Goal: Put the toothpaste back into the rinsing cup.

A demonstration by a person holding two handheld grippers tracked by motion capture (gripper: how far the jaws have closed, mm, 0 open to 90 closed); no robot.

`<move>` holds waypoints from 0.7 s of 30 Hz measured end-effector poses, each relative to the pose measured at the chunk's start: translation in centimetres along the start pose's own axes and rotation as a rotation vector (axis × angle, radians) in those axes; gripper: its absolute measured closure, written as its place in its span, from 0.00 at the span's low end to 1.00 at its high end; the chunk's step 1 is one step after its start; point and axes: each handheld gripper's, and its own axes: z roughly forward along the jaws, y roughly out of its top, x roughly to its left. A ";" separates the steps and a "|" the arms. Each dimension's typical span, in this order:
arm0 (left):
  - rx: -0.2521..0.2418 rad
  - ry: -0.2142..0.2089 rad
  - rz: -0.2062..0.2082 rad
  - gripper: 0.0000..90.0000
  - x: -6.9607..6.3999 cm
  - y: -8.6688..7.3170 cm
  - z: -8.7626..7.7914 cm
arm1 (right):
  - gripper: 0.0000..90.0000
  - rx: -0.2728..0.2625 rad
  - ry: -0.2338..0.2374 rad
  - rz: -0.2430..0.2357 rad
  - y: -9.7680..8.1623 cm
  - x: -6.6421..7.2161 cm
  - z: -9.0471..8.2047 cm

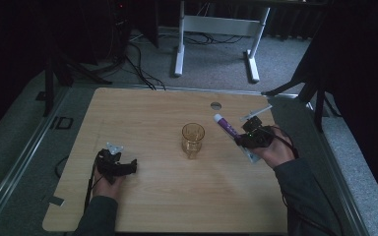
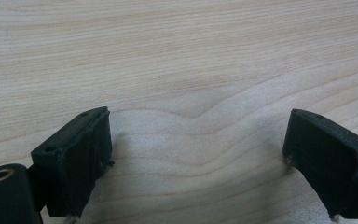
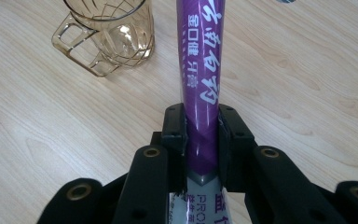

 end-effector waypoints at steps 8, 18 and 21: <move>0.000 0.000 0.000 0.09 0.0 0.0 0.0 | 0.84 0.006 0.004 -0.028 0.5 0.2 -0.1; 0.001 0.000 0.000 0.09 0.0 0.0 0.0 | 0.84 0.021 0.014 -0.061 1.4 0.8 0.0; 0.000 0.000 0.000 0.09 0.0 0.0 0.0 | 0.84 0.026 0.017 -0.073 1.7 1.1 0.1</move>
